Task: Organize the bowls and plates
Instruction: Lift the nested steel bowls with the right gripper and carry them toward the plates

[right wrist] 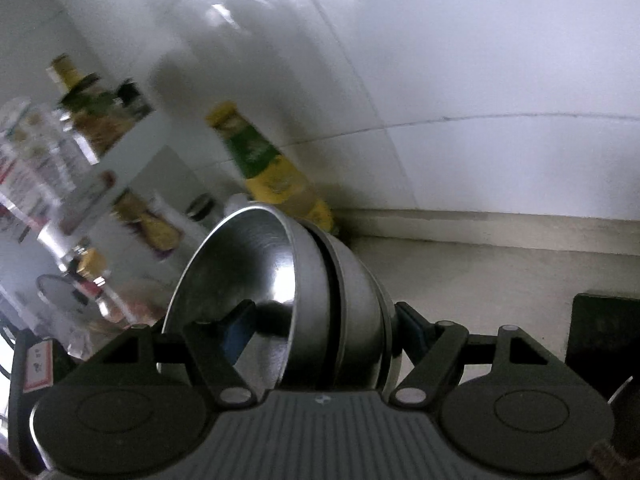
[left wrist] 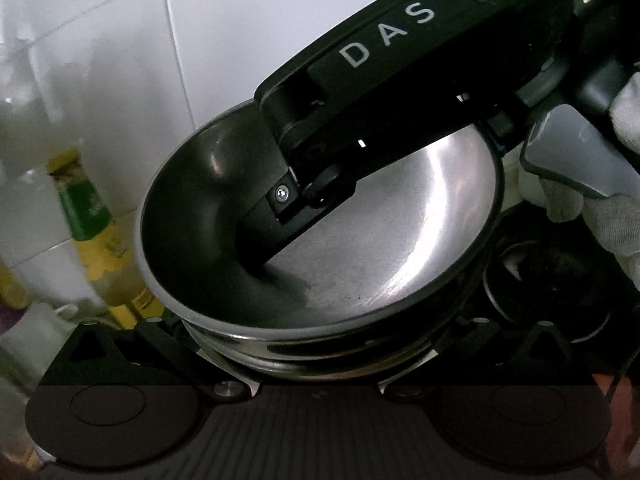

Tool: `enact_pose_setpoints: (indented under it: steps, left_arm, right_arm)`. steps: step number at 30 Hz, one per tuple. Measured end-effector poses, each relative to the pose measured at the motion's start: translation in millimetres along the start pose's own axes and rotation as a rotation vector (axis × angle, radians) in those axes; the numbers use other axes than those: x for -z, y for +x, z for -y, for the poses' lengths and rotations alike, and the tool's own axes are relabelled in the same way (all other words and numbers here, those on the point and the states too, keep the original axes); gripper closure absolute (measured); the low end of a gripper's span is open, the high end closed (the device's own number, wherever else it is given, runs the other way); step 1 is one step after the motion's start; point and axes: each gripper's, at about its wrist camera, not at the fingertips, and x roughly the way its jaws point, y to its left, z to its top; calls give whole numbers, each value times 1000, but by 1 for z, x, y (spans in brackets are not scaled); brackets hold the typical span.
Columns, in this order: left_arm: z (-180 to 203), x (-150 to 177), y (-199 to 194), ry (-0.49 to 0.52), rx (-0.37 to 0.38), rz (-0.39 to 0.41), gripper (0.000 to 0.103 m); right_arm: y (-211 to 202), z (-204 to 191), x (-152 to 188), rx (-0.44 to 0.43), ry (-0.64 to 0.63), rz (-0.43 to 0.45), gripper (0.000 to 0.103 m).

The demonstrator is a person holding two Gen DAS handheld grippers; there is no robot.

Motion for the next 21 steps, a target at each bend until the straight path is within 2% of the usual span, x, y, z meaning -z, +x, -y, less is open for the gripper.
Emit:
enact_pose_setpoints:
  steps: [9,16,21]
  left_arm:
    - [37,24,-60,-36,-44,-19,0]
    - [55,47,-89,-29,6,-30,0]
    - [70,75,-109,-19,58,-74,0]
  right_arm:
    - [-28,-31,31,-49,-49,-33,33]
    - [-49,-45,74,-42,-32,-43,33]
    - [-60,-51,115,-18,8,-54,33]
